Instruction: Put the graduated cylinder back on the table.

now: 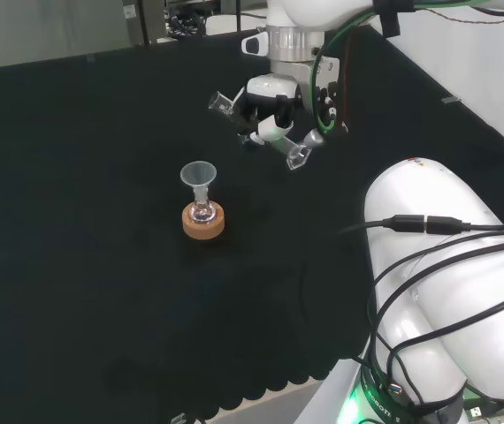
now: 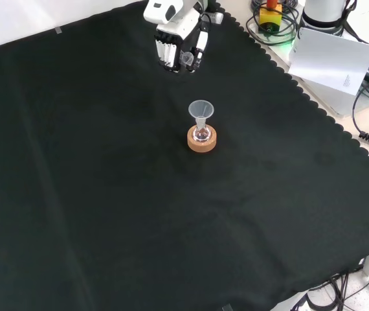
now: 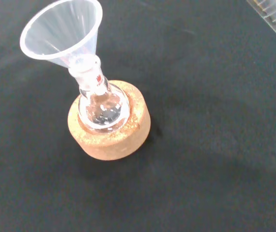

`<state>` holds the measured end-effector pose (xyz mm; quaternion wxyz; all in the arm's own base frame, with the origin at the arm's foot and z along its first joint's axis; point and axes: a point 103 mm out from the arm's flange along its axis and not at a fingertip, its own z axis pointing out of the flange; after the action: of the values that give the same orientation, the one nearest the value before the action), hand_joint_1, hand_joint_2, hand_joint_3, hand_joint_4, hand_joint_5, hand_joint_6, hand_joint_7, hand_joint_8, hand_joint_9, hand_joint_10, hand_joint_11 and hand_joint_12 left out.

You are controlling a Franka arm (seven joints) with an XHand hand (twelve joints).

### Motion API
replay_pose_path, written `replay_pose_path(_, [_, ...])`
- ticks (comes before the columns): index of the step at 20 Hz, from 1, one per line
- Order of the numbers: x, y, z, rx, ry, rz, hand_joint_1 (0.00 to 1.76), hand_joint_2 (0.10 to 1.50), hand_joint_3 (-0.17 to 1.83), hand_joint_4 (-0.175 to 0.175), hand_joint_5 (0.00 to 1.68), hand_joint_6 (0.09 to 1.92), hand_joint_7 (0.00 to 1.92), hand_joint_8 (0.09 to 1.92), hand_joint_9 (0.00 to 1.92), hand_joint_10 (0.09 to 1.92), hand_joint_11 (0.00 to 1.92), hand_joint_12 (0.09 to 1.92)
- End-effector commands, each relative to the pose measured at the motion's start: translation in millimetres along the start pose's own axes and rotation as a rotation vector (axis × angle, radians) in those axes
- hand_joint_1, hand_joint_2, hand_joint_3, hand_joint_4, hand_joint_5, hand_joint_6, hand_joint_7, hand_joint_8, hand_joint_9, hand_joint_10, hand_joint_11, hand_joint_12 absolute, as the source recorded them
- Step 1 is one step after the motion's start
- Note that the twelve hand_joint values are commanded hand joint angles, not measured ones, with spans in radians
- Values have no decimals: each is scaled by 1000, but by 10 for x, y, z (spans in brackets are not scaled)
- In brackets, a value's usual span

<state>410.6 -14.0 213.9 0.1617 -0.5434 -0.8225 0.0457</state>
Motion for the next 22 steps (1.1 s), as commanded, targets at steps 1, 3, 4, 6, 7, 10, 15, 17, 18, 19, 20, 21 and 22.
replay_pose_path(1, [-58,65,28,-27,38,-11,1239,1171,0,-175,859,1177,885,1179,1427,166,1220,731])
replay_pose_path(3, [-87,94,42,-42,54,-13,1239,1171,0,-175,859,1177,885,1179,1427,165,1220,731])
replay_pose_path(4, [-108,112,52,-56,63,-13,1239,1171,0,-175,859,1177,885,1179,1427,165,1220,730])
replay_pose_path(6, [-160,152,79,-86,83,-13,1239,1171,0,-175,859,1177,886,1179,1427,165,1220,730])
replay_pose_path(7, [-187,176,97,-102,92,-12,1239,1171,0,-175,859,1177,886,1179,1428,165,1220,730])
replay_pose_path(10, [-274,251,158,-169,140,-26,1239,1171,0,-175,860,1176,886,1178,1428,165,1220,730])
replay_pose_path(15, [-411,395,201,-259,206,-49,1239,1171,0,-175,861,1175,886,1177,1428,164,1219,730])
replay_pose_path(17, [-457,448,216,-292,230,-54,1239,1171,0,-175,861,1175,887,1177,1428,163,1219,730])
replay_pose_path(18, [-482,482,224,-303,244,-58,1239,1171,0,-175,861,1175,887,1177,1427,163,1219,730])
replay_pose_path(19, [-507,519,233,-311,255,-61,1239,1170,0,-175,861,1175,887,1177,1427,163,1219,730])
replay_pose_path(20, [-526,555,243,-320,263,-65,1239,1170,0,-175,861,1175,887,1177,1427,163,1219,729])
replay_pose_path(21, [-548,594,256,-330,275,-67,1239,1170,0,-175,862,1174,887,1176,1427,163,1218,729])
replay_pose_path(22, [-568,635,274,-340,291,-69,1239,1170,0,-175,862,1174,887,1176,1427,162,1218,729])
